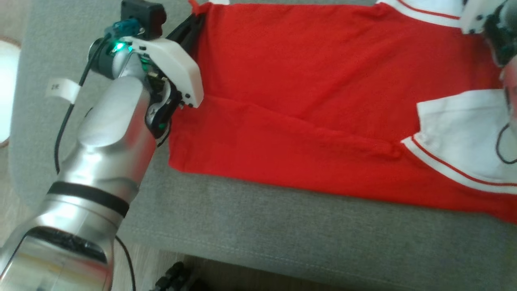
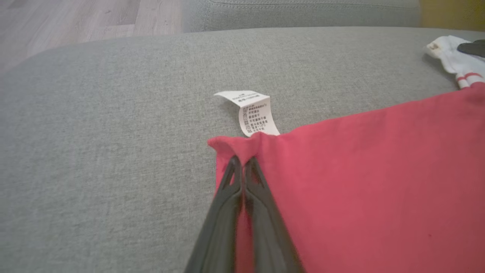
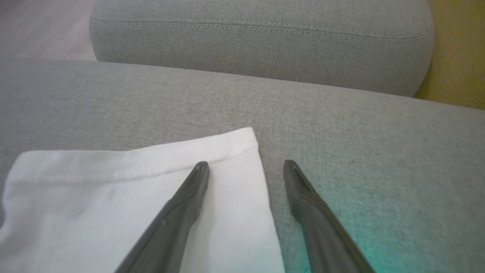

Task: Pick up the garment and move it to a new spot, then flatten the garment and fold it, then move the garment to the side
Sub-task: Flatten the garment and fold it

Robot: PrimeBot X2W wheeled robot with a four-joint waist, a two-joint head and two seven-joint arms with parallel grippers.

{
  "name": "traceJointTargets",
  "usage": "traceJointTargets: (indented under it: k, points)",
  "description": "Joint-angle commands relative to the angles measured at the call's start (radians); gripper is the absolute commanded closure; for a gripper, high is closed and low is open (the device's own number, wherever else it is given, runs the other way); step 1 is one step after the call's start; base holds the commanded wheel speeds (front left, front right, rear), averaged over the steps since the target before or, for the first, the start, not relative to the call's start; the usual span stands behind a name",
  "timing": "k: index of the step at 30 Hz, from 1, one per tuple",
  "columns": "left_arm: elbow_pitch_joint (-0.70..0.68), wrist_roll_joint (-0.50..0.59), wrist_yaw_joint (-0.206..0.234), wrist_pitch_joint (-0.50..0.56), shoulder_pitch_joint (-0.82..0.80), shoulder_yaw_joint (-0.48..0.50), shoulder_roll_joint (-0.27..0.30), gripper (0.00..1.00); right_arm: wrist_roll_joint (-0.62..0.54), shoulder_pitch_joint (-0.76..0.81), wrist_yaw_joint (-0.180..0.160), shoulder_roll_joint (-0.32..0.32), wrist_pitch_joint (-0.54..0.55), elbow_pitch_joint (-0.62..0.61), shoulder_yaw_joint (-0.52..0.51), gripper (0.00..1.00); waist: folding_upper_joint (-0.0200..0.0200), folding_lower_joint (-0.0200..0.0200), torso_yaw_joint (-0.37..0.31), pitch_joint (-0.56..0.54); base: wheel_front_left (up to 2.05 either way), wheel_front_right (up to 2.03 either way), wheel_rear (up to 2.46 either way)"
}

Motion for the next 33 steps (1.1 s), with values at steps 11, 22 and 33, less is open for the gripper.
traceJointTargets:
  k: [11, 22, 33]
  points:
    - [0.048, -0.028, 0.009, -0.120, -0.109, 0.010, 0.031, 1.00, -0.092, -0.090, 0.007, 0.013, -0.006, 0.020, -0.026, 1.00, 0.0000, -0.0002, 0.026, 0.024, 0.00, 0.00, 0.00]
    - [0.106, 0.009, 0.064, -0.175, -0.134, 0.045, 0.058, 1.00, -0.176, -0.087, 0.007, 0.013, -0.302, -0.031, -0.118, 1.00, 0.0000, -0.0002, -0.037, -0.004, 0.00, 0.00, 0.00]
    - [0.022, 0.066, 0.073, -0.176, 0.032, 0.107, 0.105, 1.00, 0.014, 0.063, 0.007, 0.144, -0.410, -0.084, -0.063, 1.00, 0.0000, -0.0002, -0.157, -0.115, 0.00, 0.00, 0.00]
